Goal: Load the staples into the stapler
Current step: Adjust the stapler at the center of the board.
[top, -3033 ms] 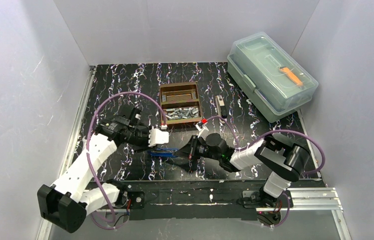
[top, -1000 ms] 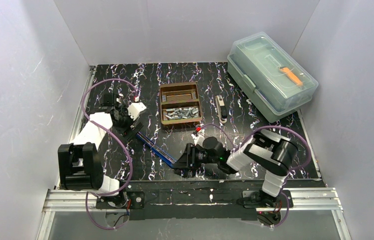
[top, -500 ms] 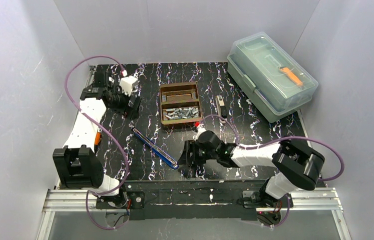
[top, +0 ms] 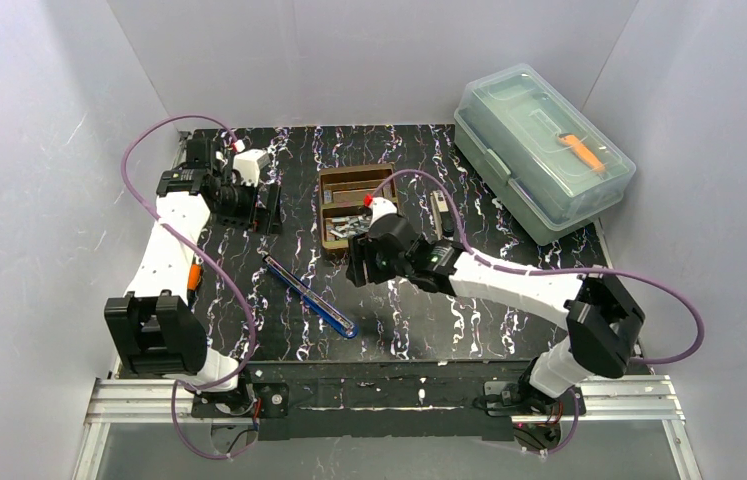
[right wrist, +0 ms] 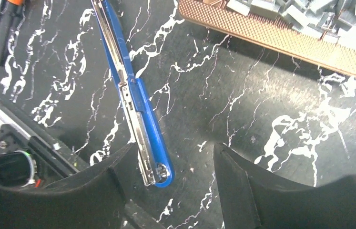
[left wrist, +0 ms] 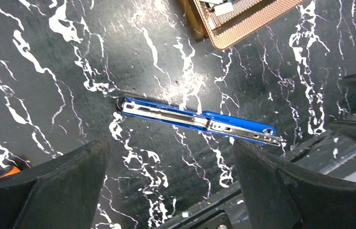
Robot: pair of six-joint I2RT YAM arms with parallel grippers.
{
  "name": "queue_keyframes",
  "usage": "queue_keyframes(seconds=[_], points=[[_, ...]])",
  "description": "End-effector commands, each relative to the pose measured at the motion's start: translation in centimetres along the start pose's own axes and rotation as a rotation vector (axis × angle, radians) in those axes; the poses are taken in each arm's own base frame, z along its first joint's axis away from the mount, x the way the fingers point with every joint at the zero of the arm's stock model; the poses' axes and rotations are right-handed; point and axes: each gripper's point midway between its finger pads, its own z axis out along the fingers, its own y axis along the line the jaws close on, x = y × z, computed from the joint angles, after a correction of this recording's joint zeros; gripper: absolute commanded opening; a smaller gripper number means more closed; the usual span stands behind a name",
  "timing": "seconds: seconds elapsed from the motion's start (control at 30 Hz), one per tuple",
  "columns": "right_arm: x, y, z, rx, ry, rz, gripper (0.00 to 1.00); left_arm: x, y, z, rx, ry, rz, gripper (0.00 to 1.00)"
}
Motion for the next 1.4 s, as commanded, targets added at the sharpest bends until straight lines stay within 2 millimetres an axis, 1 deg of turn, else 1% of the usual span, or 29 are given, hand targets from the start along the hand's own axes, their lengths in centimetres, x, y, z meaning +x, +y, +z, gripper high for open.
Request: queue_keyframes(seconds=[0.0, 0.1, 0.2, 0.27, 0.43, 0.53, 0.67, 0.9, 0.97, 1.03, 1.1, 1.2, 1.3, 1.37], points=[[1.6, -0.2, 0.8, 0.064, 0.070, -0.179, 0.68, -0.5, -1.8, -1.8, 0.051, -0.002, -0.076, 0.98], [3.0, 1.0, 1.9, 0.052, 0.086, -0.250, 0.69, -1.4, -2.0, -2.8, 0.059, -0.017, -0.142, 0.98], [4.4, 2.6, 3.4, 0.010, 0.110, -0.311, 0.69, -1.8, -1.4, -3.5, 0.052, -0.016, -0.233, 0.98], [4.9, 3.9, 4.2, -0.021, 0.116, -0.349, 0.69, -1.6, -0.8, -3.7, 0.047, 0.001, -0.269, 0.98], [6.3, 6.4, 6.3, -0.052, 0.147, -0.423, 0.69, -0.8, 0.0, -3.8, 0.034, 0.020, -0.279, 0.98], [6.9, 6.5, 7.4, -0.034, 0.154, -0.433, 0.68, -0.7, -0.1, -4.1, 0.033, 0.016, -0.279, 0.98], [7.2, 6.0, 8.4, -0.005, 0.149, -0.423, 0.63, -0.9, 0.1, -4.6, 0.021, 0.000, -0.276, 0.98], [8.3, 6.0, 10.3, -0.007, 0.161, -0.402, 0.53, -1.0, 0.2, -5.3, 0.010, -0.015, -0.270, 0.98], [8.3, 6.1, 10.9, 0.002, 0.156, -0.390, 0.48, -1.1, 0.3, -5.6, 0.003, -0.019, -0.265, 0.98], [8.0, 6.3, 11.7, 0.019, 0.143, -0.356, 0.38, -1.0, 0.5, -5.9, -0.016, -0.016, -0.257, 0.98], [7.9, 6.4, 12.3, 0.032, 0.139, -0.326, 0.32, -0.8, 0.7, -6.1, -0.027, 0.002, -0.247, 0.98], [7.5, 6.7, 13.0, 0.050, 0.111, -0.264, 0.26, -0.6, 0.8, -6.3, -0.034, 0.008, -0.237, 0.98], [7.0, 5.8, 13.5, 0.123, 0.067, -0.179, 0.22, -0.7, 0.8, -6.6, -0.041, -0.002, -0.223, 0.98], [7.0, 5.4, 13.6, 0.154, 0.046, -0.123, 0.22, -0.8, 0.7, -6.7, -0.039, -0.006, -0.219, 0.98]])
